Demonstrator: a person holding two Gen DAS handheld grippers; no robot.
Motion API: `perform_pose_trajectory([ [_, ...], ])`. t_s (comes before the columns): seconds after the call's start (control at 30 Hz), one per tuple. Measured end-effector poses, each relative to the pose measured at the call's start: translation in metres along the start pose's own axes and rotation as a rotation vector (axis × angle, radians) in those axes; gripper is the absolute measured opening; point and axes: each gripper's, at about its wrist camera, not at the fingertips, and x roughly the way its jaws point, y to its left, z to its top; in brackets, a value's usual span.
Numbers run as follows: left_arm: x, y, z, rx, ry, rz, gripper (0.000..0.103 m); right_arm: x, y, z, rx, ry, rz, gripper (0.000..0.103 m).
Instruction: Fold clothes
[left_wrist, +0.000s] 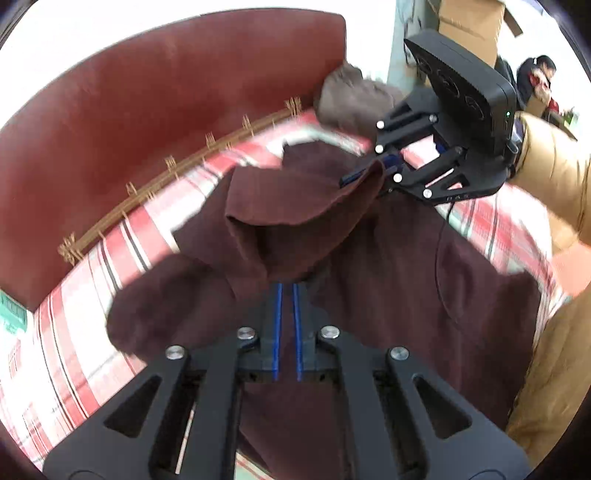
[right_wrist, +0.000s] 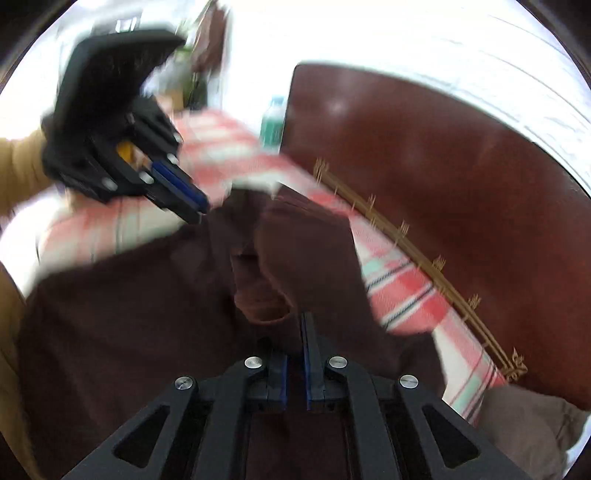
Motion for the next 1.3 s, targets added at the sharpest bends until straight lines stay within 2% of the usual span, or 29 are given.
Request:
perform_pose_trajectory([
  [0.1, 0.007, -0.001, -0.006, 0.001, 0.030, 0.033, 0.007, 0.013, 0.021, -0.018, -0.037, 0.068, -0.044, 0.009],
  [0.17, 0.006, -0.001, 0.002, 0.000, 0.009, 0.034, 0.008, 0.017, 0.028, -0.028, -0.055, 0.115, -0.062, 0.015],
  [0.23, 0.004, 0.000, 0.008, 0.018, -0.013, 0.057, 0.009, 0.017, 0.031, -0.040, -0.068, 0.160, -0.070, 0.017],
  [0.3, 0.005, 0.002, 0.015, 0.018, -0.026, 0.063, 0.009, 0.002, 0.029, -0.048, -0.040, 0.160, -0.049, 0.017],
  [0.33, 0.006, 0.004, 0.015, 0.002, -0.029, 0.054, 0.009, -0.008, 0.026, -0.046, -0.011, 0.136, -0.034, 0.017],
  [0.4, 0.011, 0.013, 0.015, -0.051, -0.032, 0.039, 0.010, -0.032, 0.016, -0.036, 0.065, 0.055, -0.005, 0.024],
  [0.47, 0.018, 0.026, 0.012, -0.113, -0.029, 0.026, 0.010, -0.050, 0.010, -0.022, 0.121, -0.034, 0.006, 0.043],
  [0.53, 0.022, 0.035, 0.008, -0.181, -0.022, 0.007, 0.010, -0.055, 0.014, -0.004, 0.131, -0.099, -0.007, 0.051],
  [0.6, 0.026, 0.048, 0.004, -0.246, -0.019, -0.013, 0.010, -0.047, 0.025, 0.015, 0.096, -0.116, -0.032, 0.053],
  [0.7, 0.033, 0.064, -0.001, -0.321, -0.011, -0.030, 0.010, -0.010, 0.042, 0.040, -0.039, -0.084, -0.127, 0.053],
  [0.83, 0.043, 0.075, -0.004, -0.353, 0.012, -0.037, 0.011, 0.029, 0.059, 0.055, -0.172, -0.025, -0.149, 0.053],
  [0.9, 0.048, 0.080, -0.006, -0.367, 0.019, -0.056, 0.011, 0.047, 0.061, 0.054, -0.232, 0.027, -0.204, 0.050],
  [0.93, 0.050, 0.082, -0.007, -0.373, 0.021, -0.065, 0.011, 0.057, 0.058, 0.050, -0.243, 0.066, -0.219, 0.041],
  [0.97, 0.052, 0.084, -0.007, -0.378, 0.023, -0.074, 0.011, 0.059, 0.054, 0.046, -0.224, 0.082, -0.210, 0.021],
  [1.0, 0.053, 0.084, -0.006, -0.380, 0.021, -0.083, 0.011, 0.056, 0.049, 0.041, -0.189, 0.085, -0.187, 0.014],
  [1.17, 0.063, 0.078, 0.006, -0.321, -0.012, -0.106, 0.012, 0.042, 0.024, 0.015, -0.013, 0.101, -0.072, 0.009],
  [1.2, 0.065, 0.076, 0.009, -0.302, -0.017, -0.102, 0.027, 0.040, 0.019, 0.010, 0.022, 0.105, -0.049, 0.009],
  [1.23, 0.068, 0.075, 0.012, -0.288, -0.022, -0.105, 0.058, 0.037, 0.014, 0.005, 0.057, 0.108, -0.026, 0.009],
  [1.27, 0.071, 0.074, 0.013, -0.288, -0.028, -0.130, 0.073, 0.033, 0.008, 0.002, 0.101, 0.098, -0.002, 0.009],
  [1.3, 0.073, 0.075, 0.014, -0.289, -0.040, -0.149, 0.083, 0.032, 0.006, -0.001, 0.130, 0.089, 0.012, 0.009],
])
